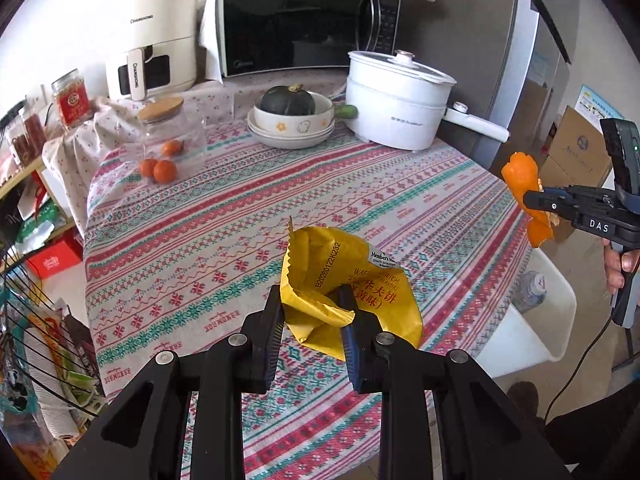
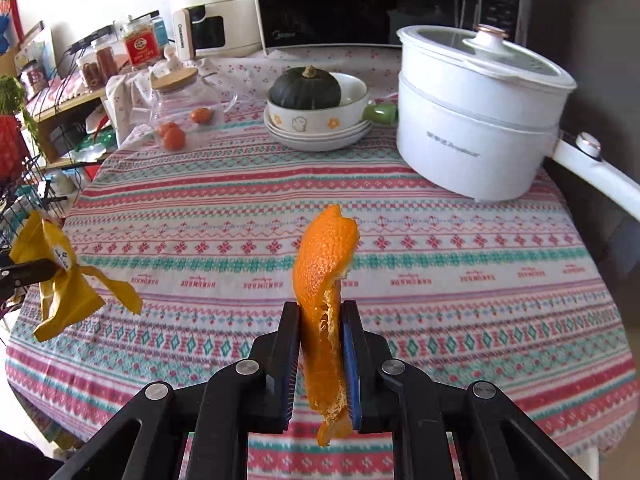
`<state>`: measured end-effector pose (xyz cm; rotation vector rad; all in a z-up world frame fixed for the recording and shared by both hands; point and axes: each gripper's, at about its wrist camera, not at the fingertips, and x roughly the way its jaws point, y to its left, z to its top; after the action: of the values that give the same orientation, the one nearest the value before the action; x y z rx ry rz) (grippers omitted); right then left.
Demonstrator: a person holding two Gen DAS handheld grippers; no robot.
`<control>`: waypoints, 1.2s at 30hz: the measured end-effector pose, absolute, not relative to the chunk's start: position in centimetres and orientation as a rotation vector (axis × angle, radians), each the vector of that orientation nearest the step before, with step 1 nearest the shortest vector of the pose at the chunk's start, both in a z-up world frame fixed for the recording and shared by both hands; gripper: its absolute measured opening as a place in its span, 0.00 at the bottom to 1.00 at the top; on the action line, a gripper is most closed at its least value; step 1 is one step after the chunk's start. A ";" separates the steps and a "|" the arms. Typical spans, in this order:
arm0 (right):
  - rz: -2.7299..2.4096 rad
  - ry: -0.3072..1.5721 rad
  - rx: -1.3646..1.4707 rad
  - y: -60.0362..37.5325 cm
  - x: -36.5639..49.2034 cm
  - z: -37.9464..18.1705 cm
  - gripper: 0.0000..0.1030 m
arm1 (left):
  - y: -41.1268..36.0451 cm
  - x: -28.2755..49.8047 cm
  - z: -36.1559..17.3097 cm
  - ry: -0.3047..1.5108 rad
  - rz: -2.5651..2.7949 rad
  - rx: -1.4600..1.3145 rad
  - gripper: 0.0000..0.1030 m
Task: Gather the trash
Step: 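Carry the wrapper and orange peel over the white bin and release both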
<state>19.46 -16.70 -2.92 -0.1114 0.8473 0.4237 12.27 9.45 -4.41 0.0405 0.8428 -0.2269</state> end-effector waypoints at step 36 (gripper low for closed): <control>-0.036 1.059 0.256 -39.1 6.8 -7.5 0.49 | -16.4 9.0 -5.6 0.823 -0.654 0.172 0.27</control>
<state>6.75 -39.13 -7.51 0.2564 1.0586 -0.0363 9.05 -16.39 -5.56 0.1721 0.8233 -0.6537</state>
